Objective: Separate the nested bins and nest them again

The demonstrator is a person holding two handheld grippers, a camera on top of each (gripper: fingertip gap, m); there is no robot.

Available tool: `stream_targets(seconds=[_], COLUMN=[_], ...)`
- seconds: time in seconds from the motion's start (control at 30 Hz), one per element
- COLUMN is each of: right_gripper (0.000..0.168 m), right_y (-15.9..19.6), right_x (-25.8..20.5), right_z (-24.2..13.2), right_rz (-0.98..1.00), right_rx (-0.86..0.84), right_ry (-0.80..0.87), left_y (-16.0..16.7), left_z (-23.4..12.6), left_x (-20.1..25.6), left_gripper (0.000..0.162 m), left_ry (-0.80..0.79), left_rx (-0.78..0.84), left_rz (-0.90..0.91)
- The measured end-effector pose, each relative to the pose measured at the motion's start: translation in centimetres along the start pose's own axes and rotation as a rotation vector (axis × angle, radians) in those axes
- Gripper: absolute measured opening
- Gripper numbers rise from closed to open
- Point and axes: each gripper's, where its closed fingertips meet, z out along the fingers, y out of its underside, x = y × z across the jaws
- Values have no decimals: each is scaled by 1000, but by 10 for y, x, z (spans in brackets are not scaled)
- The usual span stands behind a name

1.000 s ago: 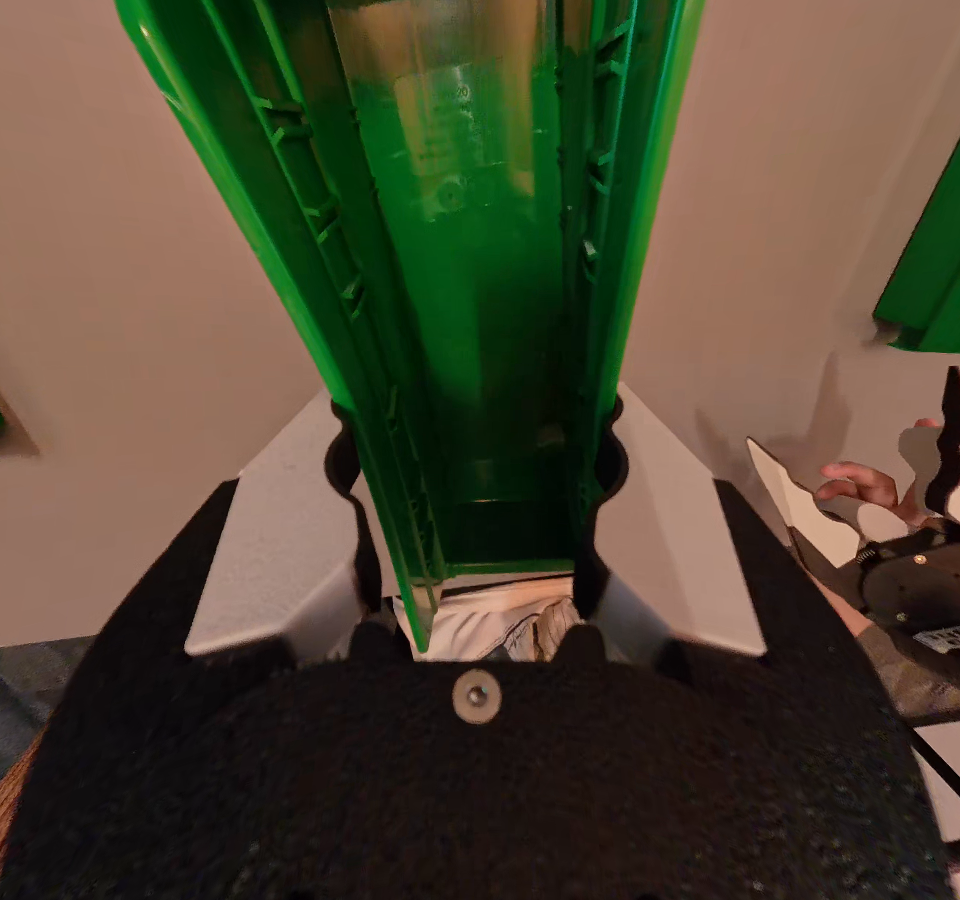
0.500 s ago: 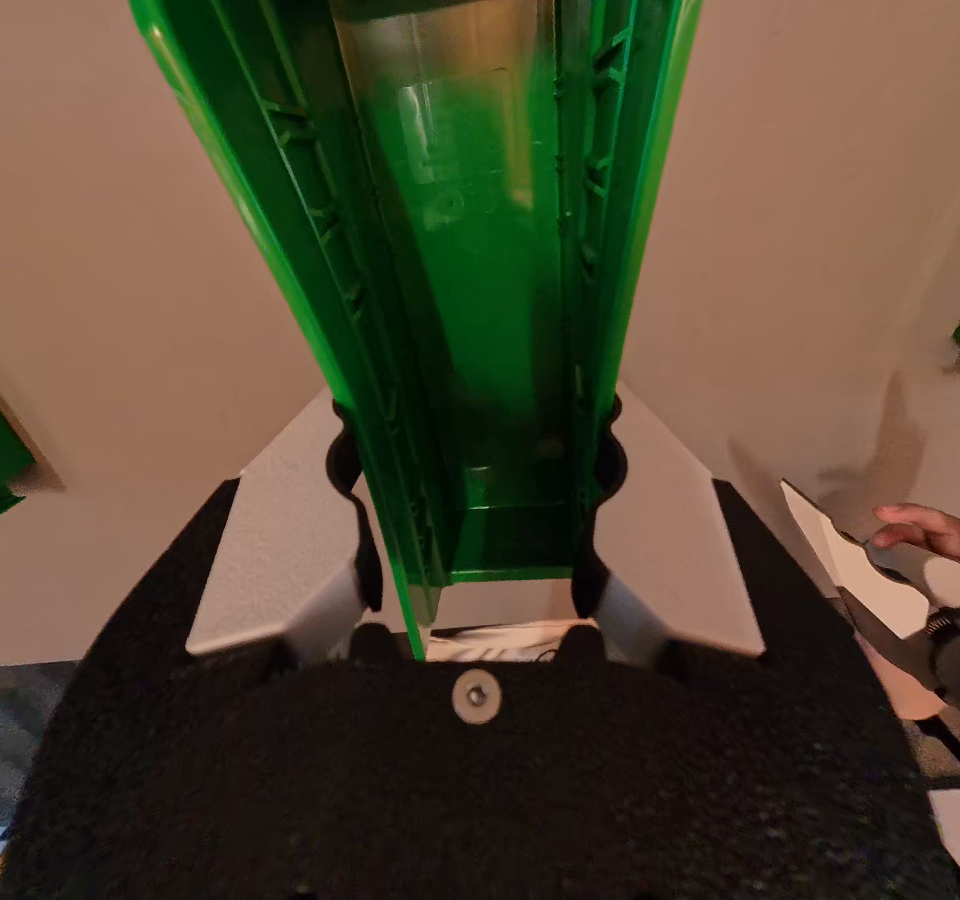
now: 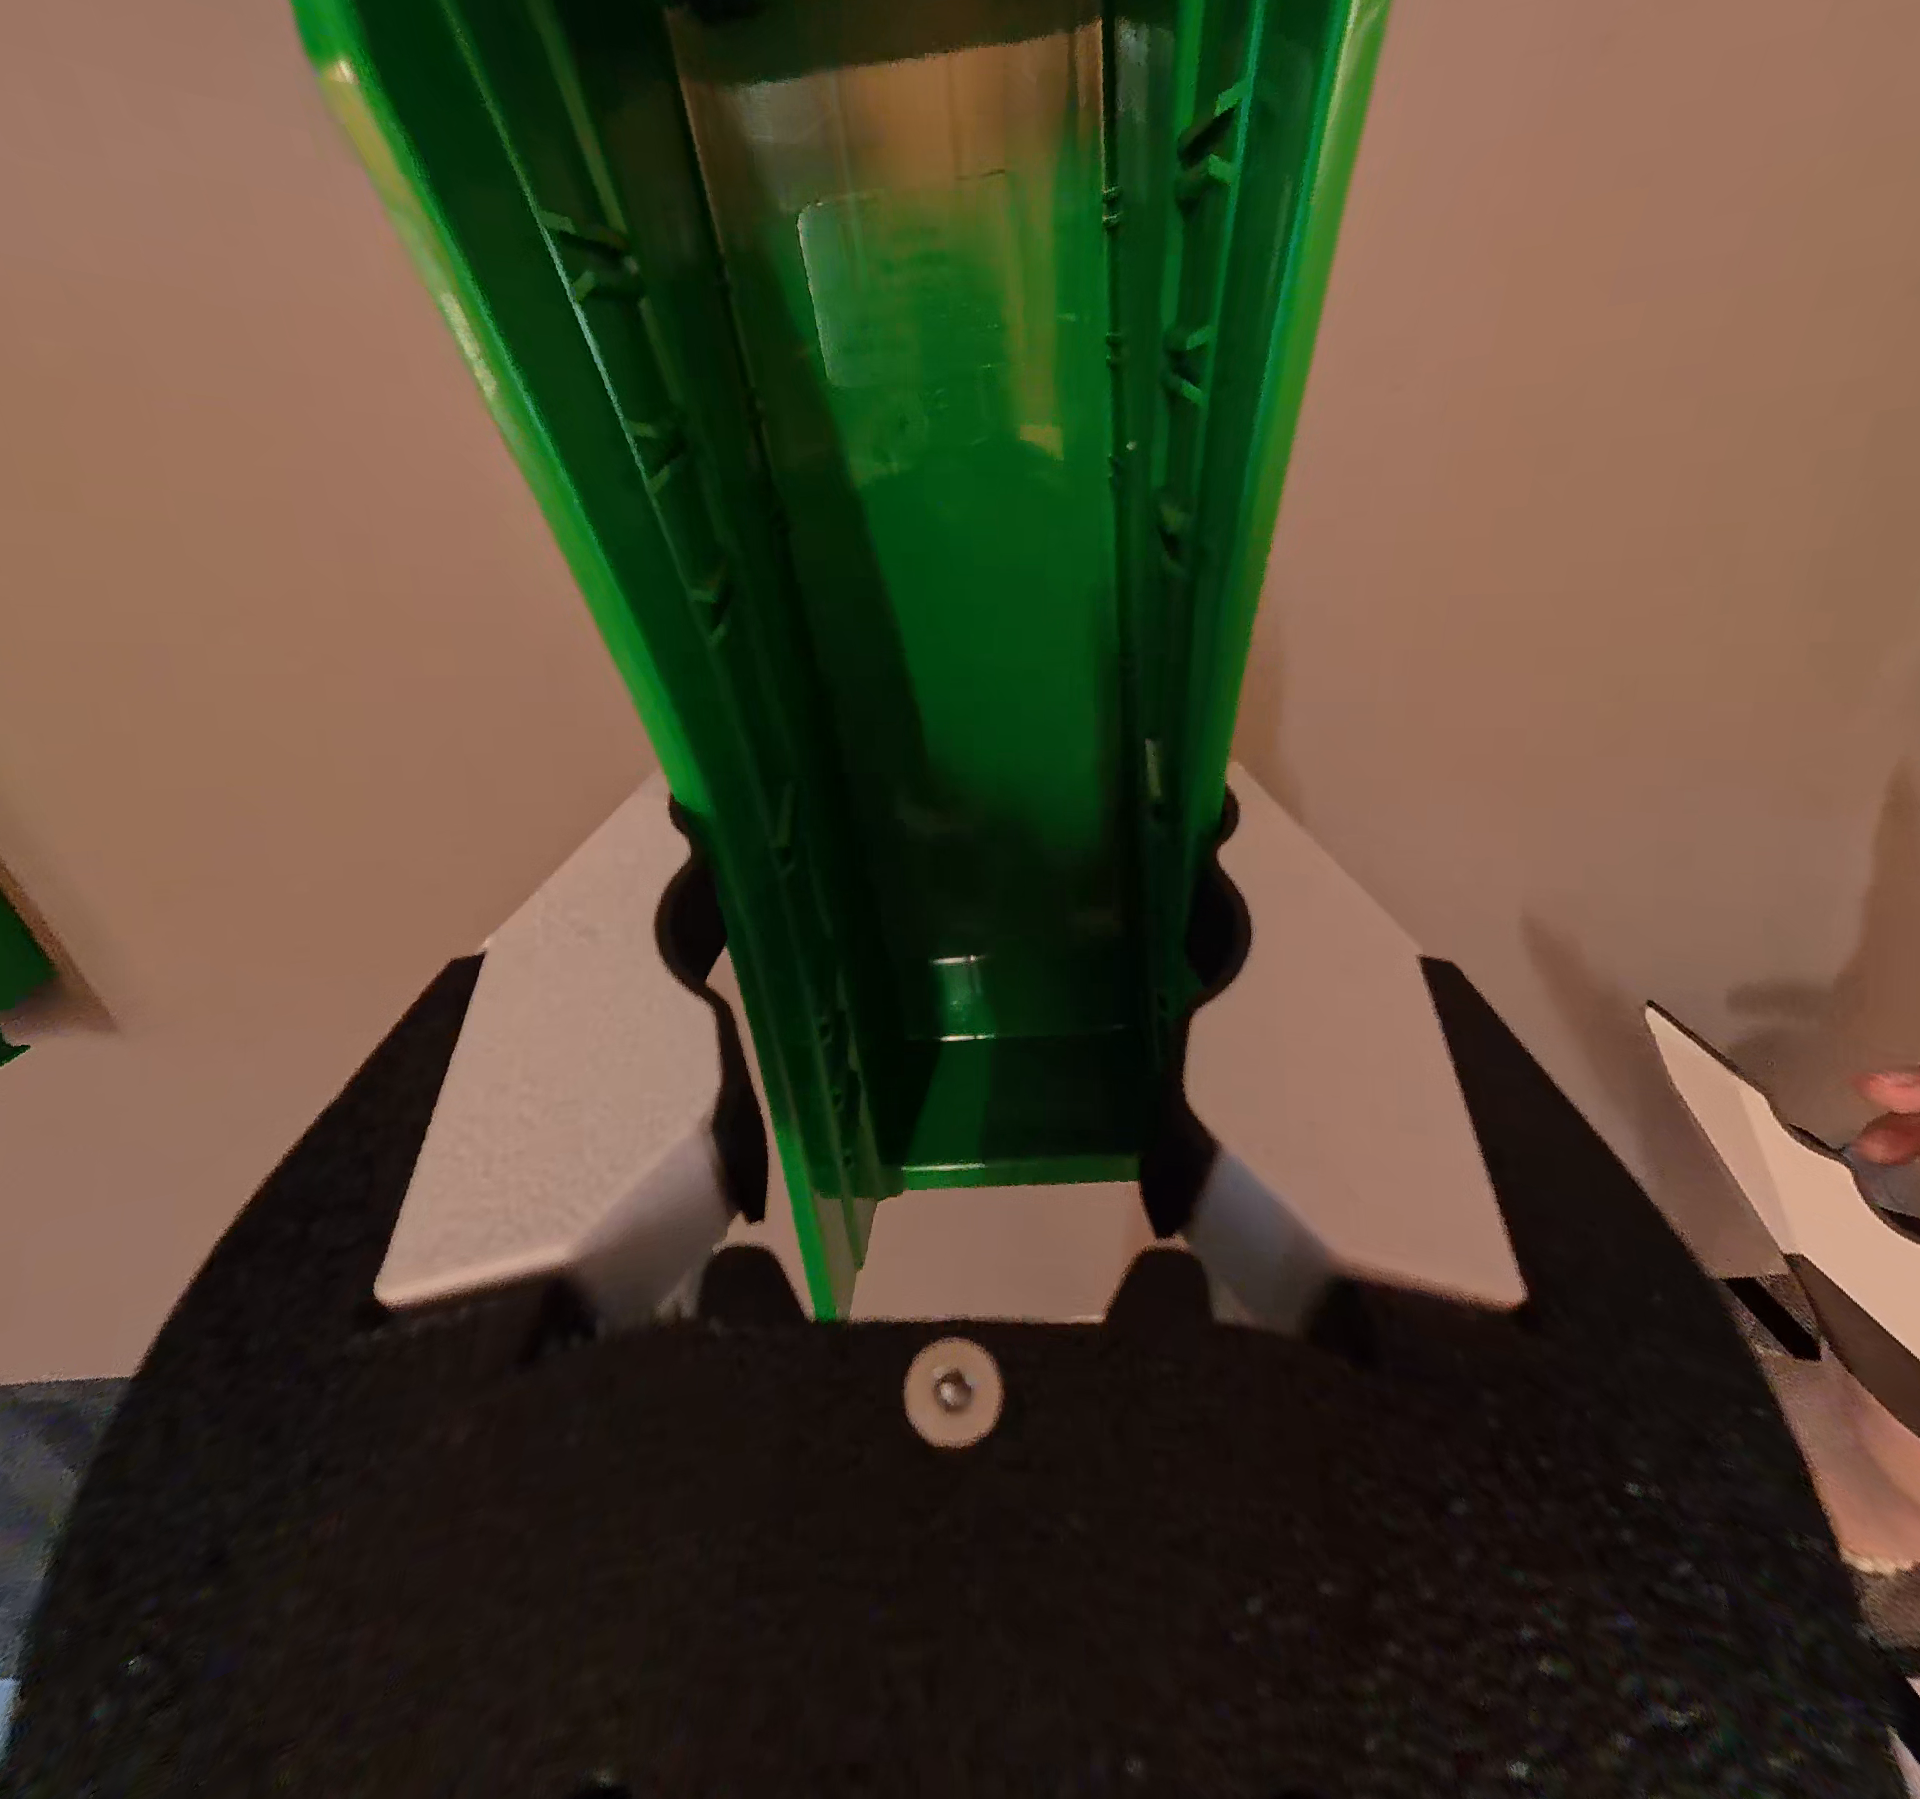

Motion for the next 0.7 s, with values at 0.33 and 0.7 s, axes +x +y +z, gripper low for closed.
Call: stream_targets(seconds=[0.33,0.7], right_gripper=[112,112], right_y=[4,12], right_x=[0,0], right_z=[3,9], right_rz=[0,-2], right_rx=[-13,-37], right_ry=[-2,-2], left_y=[-1,0], left_z=[14,28], left_x=[1,1], left_gripper=[88,88], left_ry=[5,13], left_rx=[8,0], left_rz=[-5,-14])
